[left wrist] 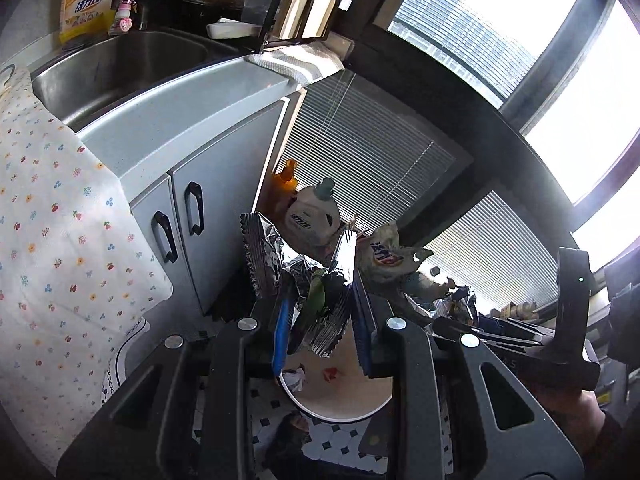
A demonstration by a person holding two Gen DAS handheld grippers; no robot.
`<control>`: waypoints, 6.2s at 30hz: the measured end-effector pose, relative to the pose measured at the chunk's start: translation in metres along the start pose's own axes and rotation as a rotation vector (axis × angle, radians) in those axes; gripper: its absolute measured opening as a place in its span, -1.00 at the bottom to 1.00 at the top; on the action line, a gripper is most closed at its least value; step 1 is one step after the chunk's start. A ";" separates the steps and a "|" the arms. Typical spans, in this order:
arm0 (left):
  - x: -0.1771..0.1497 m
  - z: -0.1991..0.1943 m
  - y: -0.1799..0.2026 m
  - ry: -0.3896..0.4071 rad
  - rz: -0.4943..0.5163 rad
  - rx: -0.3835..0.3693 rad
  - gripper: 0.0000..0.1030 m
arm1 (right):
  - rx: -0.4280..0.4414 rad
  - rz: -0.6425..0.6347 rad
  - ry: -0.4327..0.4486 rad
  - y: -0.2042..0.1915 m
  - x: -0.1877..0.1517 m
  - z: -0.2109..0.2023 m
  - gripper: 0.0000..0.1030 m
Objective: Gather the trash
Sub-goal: 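Carry the foil bag with the left tool over the bin and release, then return the left tool to the counter toward the red paper box, then grasp the small red paper box with the left tool and lift, then carry the red box with the left tool over the white bin and release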
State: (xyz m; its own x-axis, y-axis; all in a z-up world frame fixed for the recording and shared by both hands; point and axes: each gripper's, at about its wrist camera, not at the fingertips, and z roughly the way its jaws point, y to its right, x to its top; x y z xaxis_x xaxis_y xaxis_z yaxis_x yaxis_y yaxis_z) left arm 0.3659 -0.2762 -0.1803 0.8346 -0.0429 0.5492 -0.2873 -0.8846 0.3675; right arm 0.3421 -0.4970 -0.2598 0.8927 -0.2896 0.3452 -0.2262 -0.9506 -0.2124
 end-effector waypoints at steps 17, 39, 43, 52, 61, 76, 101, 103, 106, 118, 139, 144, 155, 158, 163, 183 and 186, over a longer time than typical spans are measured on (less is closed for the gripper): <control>-0.029 0.057 0.036 -0.110 0.006 -0.039 -0.48 | 0.201 0.092 0.016 0.053 -0.021 -0.020 0.67; -0.033 0.059 0.045 -0.161 0.018 -0.144 0.47 | 0.039 0.130 0.087 0.078 -0.029 -0.051 0.77; -0.029 0.030 0.019 -0.111 -0.006 -0.081 0.63 | 0.050 0.108 0.111 0.054 -0.024 -0.053 0.85; -0.020 -0.050 -0.054 0.037 -0.097 0.072 0.88 | 0.100 0.005 0.211 -0.029 -0.008 -0.063 0.85; -0.029 -0.135 -0.135 0.162 -0.195 0.208 0.88 | 0.151 -0.140 0.295 -0.132 0.000 -0.067 0.85; -0.063 -0.232 -0.254 0.318 -0.370 0.344 0.88 | 0.201 -0.349 0.382 -0.277 -0.015 -0.069 0.85; -0.075 -0.312 -0.436 0.365 -0.482 0.318 0.48 | 0.358 -0.388 0.130 -0.497 -0.053 -0.009 0.48; -0.072 -0.307 -0.445 0.364 -0.489 0.307 0.46 | 0.358 -0.393 0.111 -0.505 -0.053 -0.008 0.45; -0.067 -0.299 -0.457 0.367 -0.523 0.274 0.42 | 0.354 -0.415 0.093 -0.515 -0.054 -0.009 0.42; -0.065 -0.266 -0.481 0.343 -0.612 0.184 -0.43 | 0.372 -0.495 0.053 -0.546 -0.053 -0.001 0.42; -0.168 -0.408 -0.472 0.529 -0.731 0.456 -0.53 | 0.405 -0.635 -0.048 -0.637 -0.074 0.056 -0.43; -0.191 -0.419 -0.464 0.542 -0.751 0.461 -0.53 | 0.423 -0.624 0.000 -0.631 -0.077 0.037 -0.54; -0.193 -0.421 -0.440 0.556 -0.738 0.459 -0.53 | 0.470 -0.625 0.049 -0.596 -0.073 -0.003 -0.54; -0.179 -0.415 -0.429 0.548 -0.706 0.460 -0.53 | 0.499 -0.590 0.070 -0.581 -0.063 -0.014 -0.54; -0.149 -0.402 -0.399 0.553 -0.642 0.460 -0.53 | 0.527 -0.584 0.111 -0.545 -0.047 -0.034 -0.54; -0.067 -0.246 -0.230 0.388 -0.457 0.264 -0.53 | 0.382 -0.363 0.199 -0.286 0.020 -0.074 -0.53; -0.055 -0.222 -0.210 0.351 -0.412 0.229 -0.53 | 0.340 -0.297 0.207 -0.246 0.022 -0.073 -0.53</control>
State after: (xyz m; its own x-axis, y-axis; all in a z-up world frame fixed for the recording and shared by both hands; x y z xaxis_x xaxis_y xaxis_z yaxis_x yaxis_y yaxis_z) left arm 0.2758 0.0148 -0.1205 0.6391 0.4477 0.6254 0.1694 -0.8751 0.4534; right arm 0.3890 -0.2781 -0.1330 0.7953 -0.0610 0.6032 0.1964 -0.9153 -0.3515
